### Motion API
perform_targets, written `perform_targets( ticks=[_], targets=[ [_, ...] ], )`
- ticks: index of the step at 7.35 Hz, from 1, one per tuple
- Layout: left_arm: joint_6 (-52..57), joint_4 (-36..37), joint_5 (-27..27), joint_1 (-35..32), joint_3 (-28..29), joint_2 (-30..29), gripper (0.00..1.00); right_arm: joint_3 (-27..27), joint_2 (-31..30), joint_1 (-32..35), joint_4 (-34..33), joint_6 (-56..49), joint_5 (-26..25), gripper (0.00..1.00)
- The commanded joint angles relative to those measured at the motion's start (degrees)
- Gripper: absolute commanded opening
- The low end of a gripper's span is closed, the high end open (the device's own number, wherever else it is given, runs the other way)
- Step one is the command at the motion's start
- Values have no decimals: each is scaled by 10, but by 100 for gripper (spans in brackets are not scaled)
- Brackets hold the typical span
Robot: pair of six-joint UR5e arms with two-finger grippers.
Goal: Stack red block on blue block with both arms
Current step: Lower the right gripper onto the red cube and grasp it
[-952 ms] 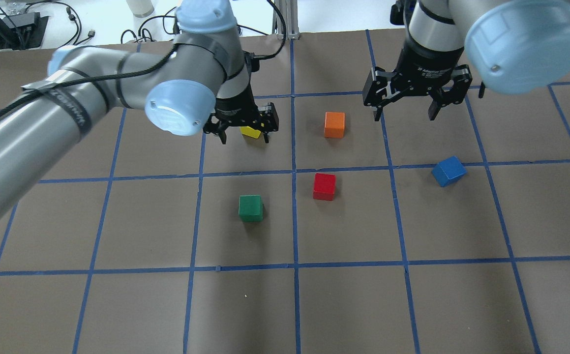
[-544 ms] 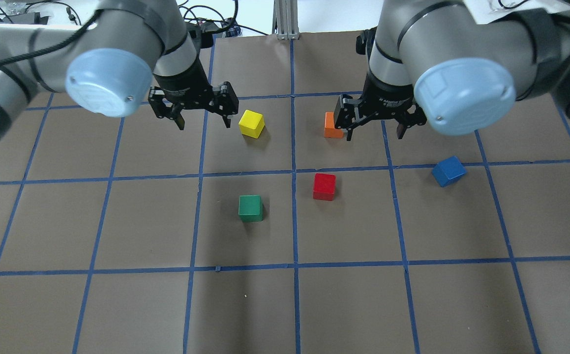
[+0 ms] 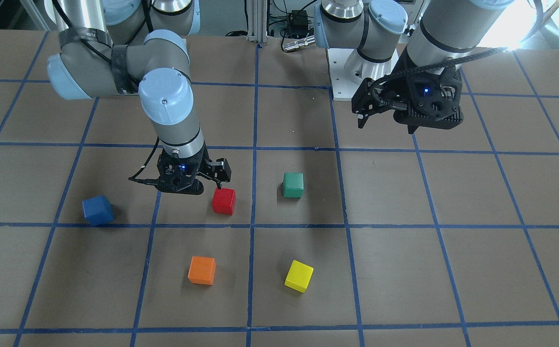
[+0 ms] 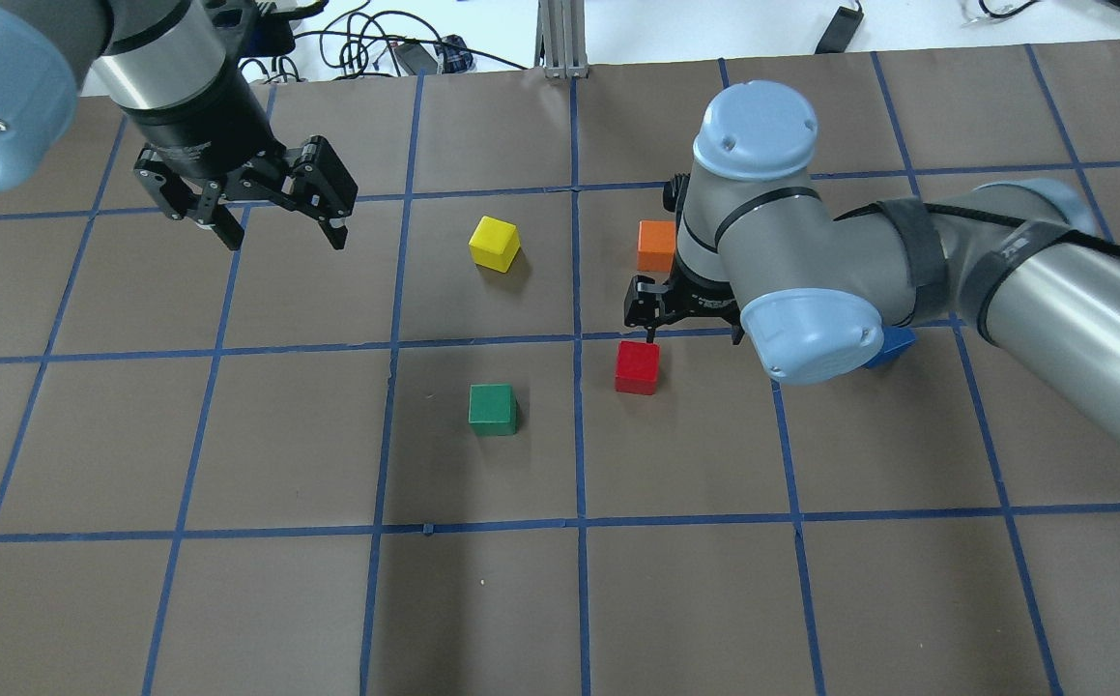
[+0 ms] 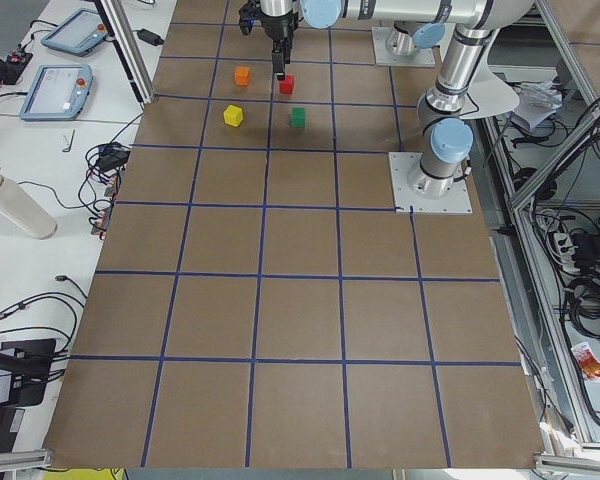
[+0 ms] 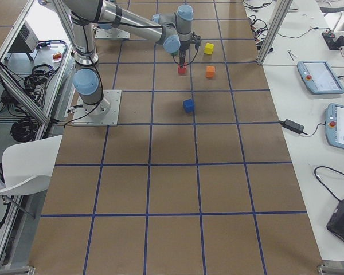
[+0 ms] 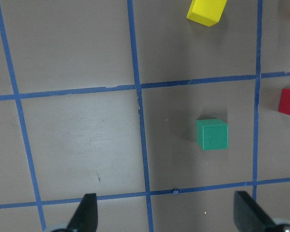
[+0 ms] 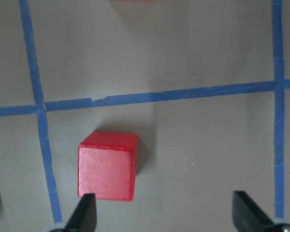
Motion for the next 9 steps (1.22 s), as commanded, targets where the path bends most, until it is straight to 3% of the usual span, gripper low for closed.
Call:
perform_targets(
  ticks=[1,7,9],
  targets=[
    [10,-8,0,2,-3,6,100,4,36,17,-42,24,8,100],
    [10,1,-2,1,-39,23,100,-1,68,25,-77,72,27,100],
    [11,1,-2,2,-39,23,100,-3,74,26,-77,73,27,94]
  ],
)
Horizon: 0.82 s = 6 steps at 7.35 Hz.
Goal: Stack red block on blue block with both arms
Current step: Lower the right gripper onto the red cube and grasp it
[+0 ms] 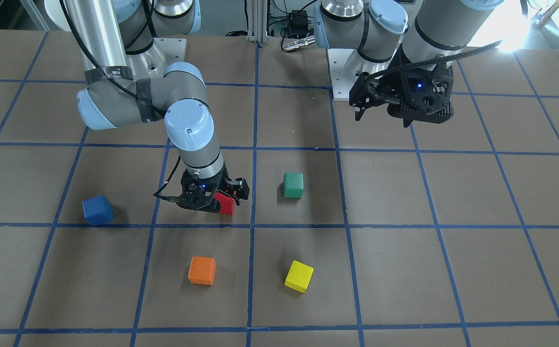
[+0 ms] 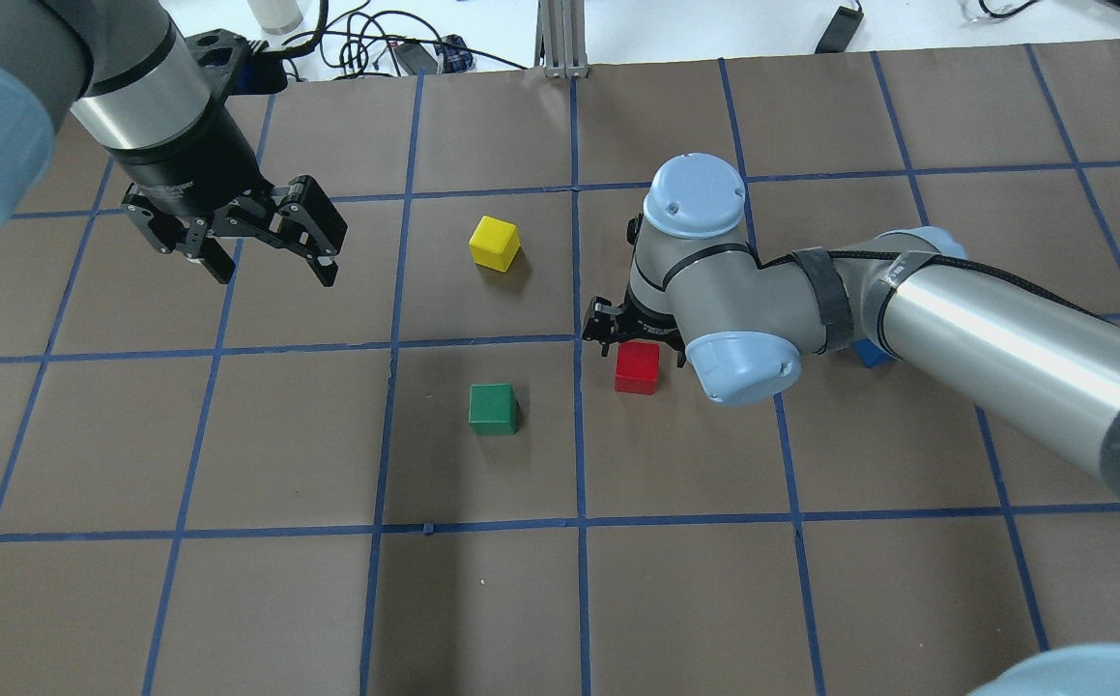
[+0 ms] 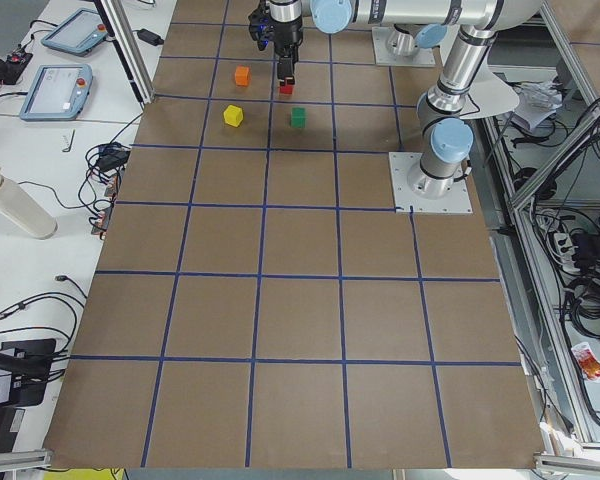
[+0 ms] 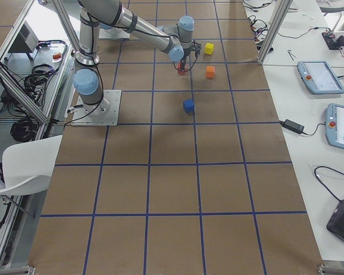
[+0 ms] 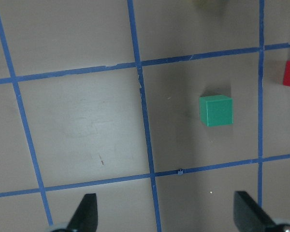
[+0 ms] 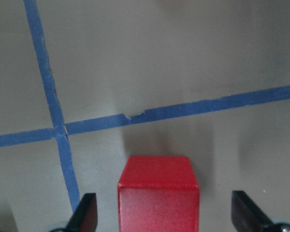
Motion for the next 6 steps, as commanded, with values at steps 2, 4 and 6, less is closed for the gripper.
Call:
perform_targets(
  ticks=[2,4,6],
  targets=[
    [-1,0,0,0,0,0,100,-16,22,15,1,29,-6,66],
    [-1,1,-1,0,1,-1,100,-19,20,14,7,26,-12,32],
    [-1,1,-1,0,0,-2,100,-29,13,11,11,21,-25,19]
  ],
)
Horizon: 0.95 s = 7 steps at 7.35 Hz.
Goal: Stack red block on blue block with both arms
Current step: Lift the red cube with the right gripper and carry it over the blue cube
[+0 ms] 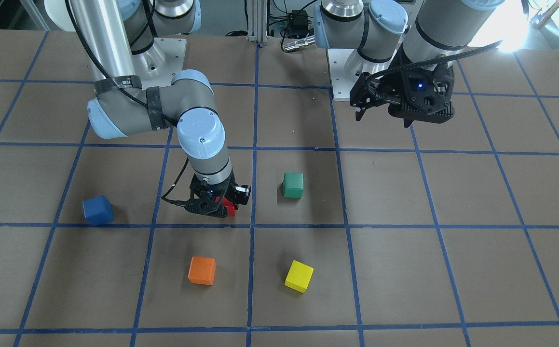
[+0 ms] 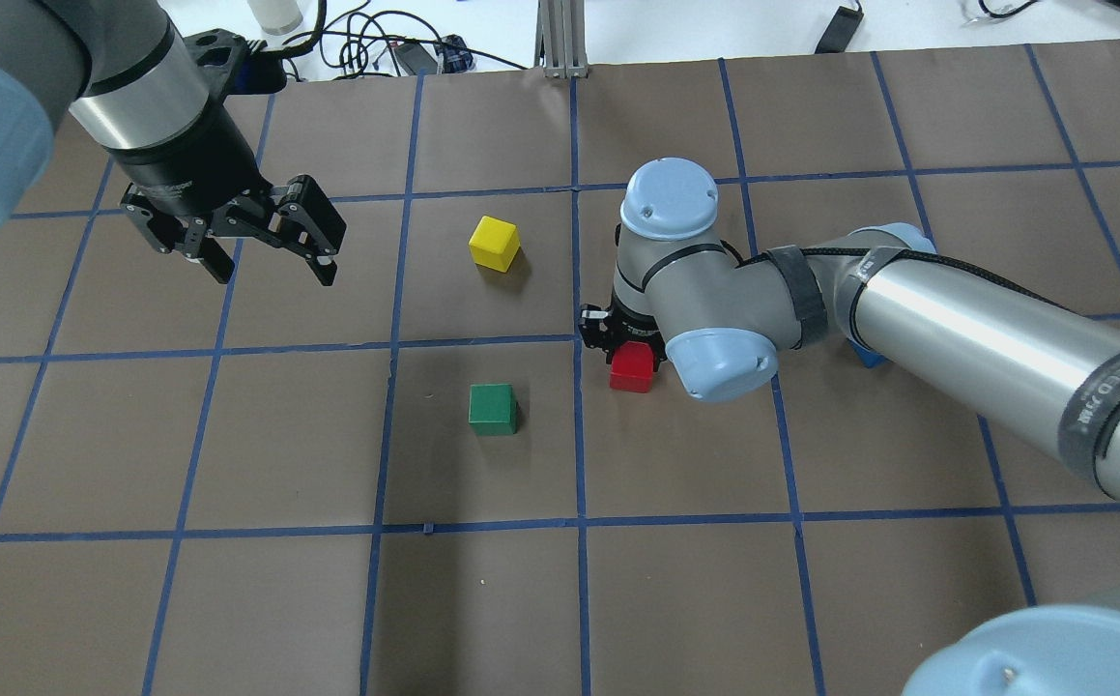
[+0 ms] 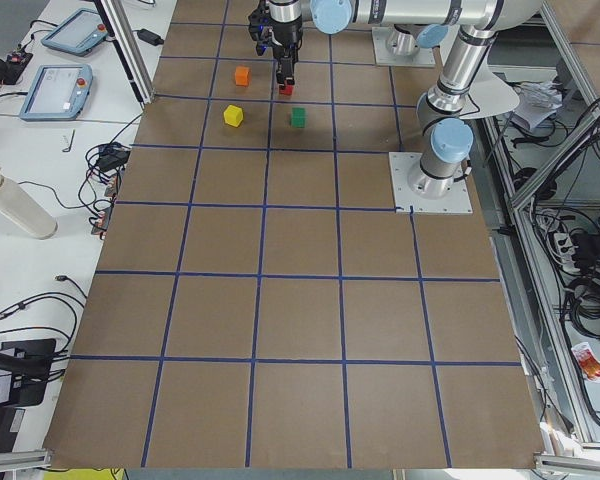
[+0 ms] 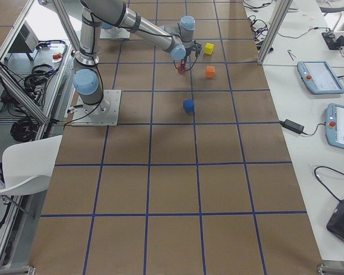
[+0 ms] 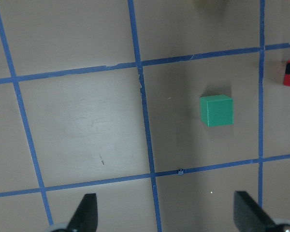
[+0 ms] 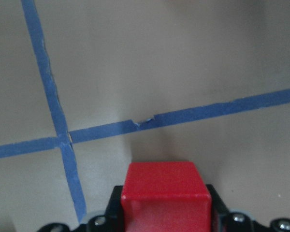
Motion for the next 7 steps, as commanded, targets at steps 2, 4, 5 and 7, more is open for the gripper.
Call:
perform_targets(
  ticks=[2,4,5,7],
  targets=[
    [0,0,0,0,0,-2,100,-8,-28,-17,22,-6,-25,18],
    [0,2,0,-1,0,-4,100,8,-97,-92,64,-103,-25,18],
    [0,2,0,0,1,-4,100,32,-115,-136,60,-190,-28,18],
    [0,2,1,-1,0,-5,100,52,-146,-210,64,-331,-55,18]
  ],
)
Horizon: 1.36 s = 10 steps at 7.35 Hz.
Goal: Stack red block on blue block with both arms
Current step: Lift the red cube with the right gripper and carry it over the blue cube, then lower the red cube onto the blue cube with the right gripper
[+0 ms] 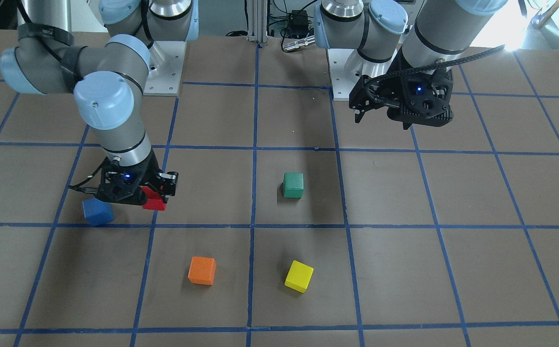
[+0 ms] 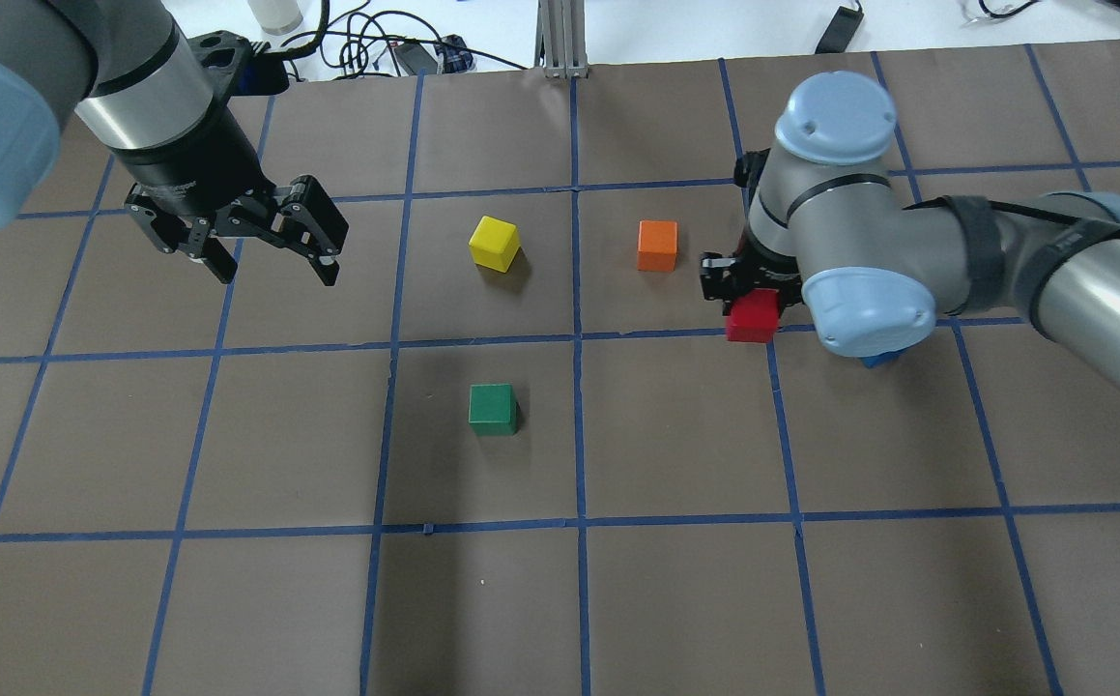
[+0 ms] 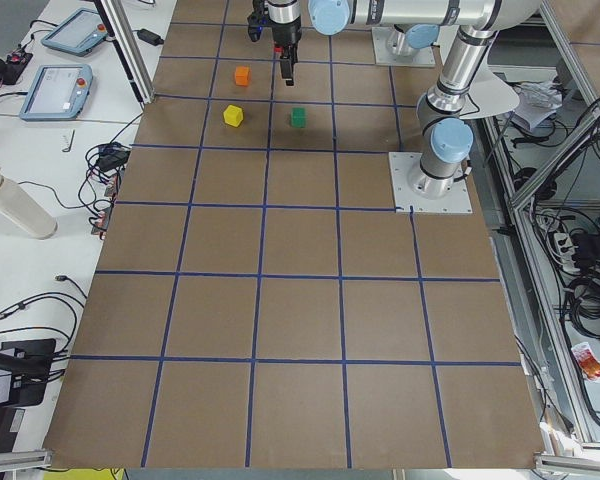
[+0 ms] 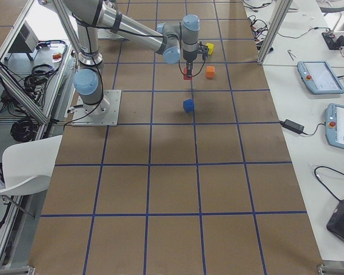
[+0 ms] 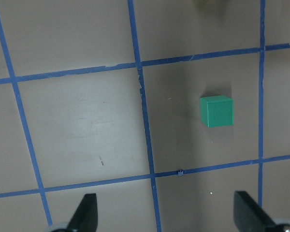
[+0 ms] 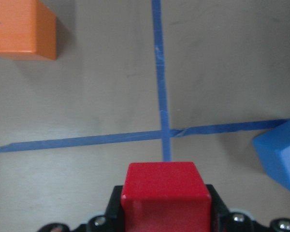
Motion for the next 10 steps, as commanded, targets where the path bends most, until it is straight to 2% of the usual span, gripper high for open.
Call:
perform_targets(
  ticks=[1,2,3,6,10],
  targets=[
    [0,0,1,0,-1,-3,100,12,-19,-89,2,-167,-9,19],
    [0,0,1,0,-1,-3,100,12,-18,-119,0,-285,-16,19],
    [0,0,1,1,-1,-2,100,10,-12,-133,-3,-324,-18,19],
    [0,-1,1,0,-1,-1,100,0,29,-134,-1,-327,-32,18],
    [0,-1,1,0,-1,-1,100,-5,27,-133,35,-334,-31,18]
  ],
)
